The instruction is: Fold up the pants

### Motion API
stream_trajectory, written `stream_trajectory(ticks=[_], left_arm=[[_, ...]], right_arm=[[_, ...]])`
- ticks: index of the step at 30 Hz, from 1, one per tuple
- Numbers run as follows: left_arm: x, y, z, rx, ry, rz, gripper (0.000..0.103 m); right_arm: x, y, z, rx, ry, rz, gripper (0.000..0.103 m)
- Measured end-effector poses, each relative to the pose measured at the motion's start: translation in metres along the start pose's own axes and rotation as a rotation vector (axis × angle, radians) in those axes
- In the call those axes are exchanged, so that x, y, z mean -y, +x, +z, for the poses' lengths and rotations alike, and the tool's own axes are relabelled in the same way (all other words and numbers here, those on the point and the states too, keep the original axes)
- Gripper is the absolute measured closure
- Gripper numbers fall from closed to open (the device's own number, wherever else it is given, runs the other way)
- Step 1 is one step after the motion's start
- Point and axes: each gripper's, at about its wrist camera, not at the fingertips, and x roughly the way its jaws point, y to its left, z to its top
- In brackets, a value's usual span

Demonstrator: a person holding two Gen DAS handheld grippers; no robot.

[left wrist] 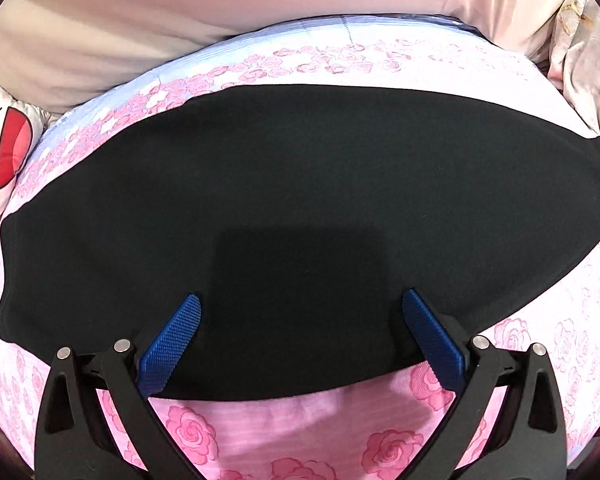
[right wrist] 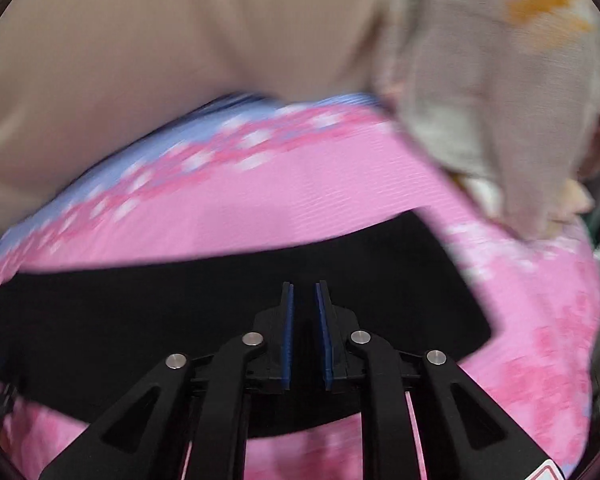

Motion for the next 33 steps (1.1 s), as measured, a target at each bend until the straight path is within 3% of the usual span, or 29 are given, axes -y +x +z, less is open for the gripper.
stream_trajectory(ticks=[1,3,5,6,7,8,11,13,14,15,16,18,23,27,28,29,30,32,33], left_arm=[[0.000,-0.001,0.000,0.003,0.004,0.003,0.005],[0.000,-0.005,-0.002,0.010,0.013,0.000,0.005],[-0.001,-0.008,-0.004,0.015,0.015,0.003,0.005],[-0.004,-0.009,-0.005,0.013,0.010,0.002,0.005],[-0.006,-0.010,-0.005,0.013,0.005,-0.002,0.005],[-0.007,-0.011,-0.005,0.013,0.001,-0.005,0.005],[-0.012,-0.010,-0.005,0.011,-0.007,-0.006,0.005],[-0.015,-0.012,-0.006,0.011,-0.016,-0.006,0.005],[-0.017,-0.014,-0.006,0.014,-0.018,-0.003,0.005],[-0.020,-0.018,-0.007,0.021,-0.020,0.004,0.005],[-0.023,-0.021,-0.008,0.026,-0.021,0.011,0.005],[-0.030,-0.026,-0.008,0.038,-0.028,0.033,0.005],[-0.041,-0.025,-0.002,0.040,-0.065,0.087,0.005],[-0.032,-0.022,0.006,0.032,-0.064,0.108,0.005],[-0.028,-0.022,0.007,0.032,-0.051,0.118,0.005],[-0.024,-0.021,0.008,0.030,-0.036,0.128,0.005],[-0.021,-0.020,0.009,0.027,-0.021,0.136,0.005],[-0.019,-0.017,0.011,0.020,-0.004,0.154,0.005],[-0.017,-0.016,0.012,0.022,0.004,0.161,0.005]], right_arm=[[-0.012,0.007,-0.004,-0.019,-0.035,0.004,0.090],[-0.014,0.029,-0.012,-0.054,-0.071,-0.114,0.092],[0.010,0.031,-0.013,-0.020,0.020,-0.100,0.092],[0.028,0.025,-0.012,-0.025,0.130,-0.142,0.089],[0.031,0.020,-0.010,-0.019,0.159,-0.170,0.083],[0.029,0.005,-0.011,0.022,0.162,-0.159,0.082],[0.013,0.002,-0.019,0.002,0.052,-0.130,0.079],[0.025,0.015,-0.029,-0.033,0.023,-0.227,0.079],[0.044,0.014,-0.031,-0.016,0.086,-0.182,0.081],[0.060,0.010,-0.033,-0.012,0.156,-0.162,0.090],[0.079,0.003,-0.036,-0.003,0.238,-0.185,0.094],[0.099,-0.017,-0.039,0.037,0.309,-0.216,0.089],[0.092,-0.028,-0.014,0.058,0.225,-0.121,0.085],[0.080,0.014,0.009,0.006,0.153,-0.092,0.086],[0.083,0.032,0.016,-0.015,0.140,-0.116,0.091],[0.093,0.050,0.020,-0.036,0.135,-0.162,0.101],[0.102,0.054,0.024,-0.012,0.152,-0.128,0.103],[0.116,0.047,0.026,0.002,0.223,-0.114,0.103],[0.117,0.034,0.026,0.030,0.246,-0.157,0.090]])
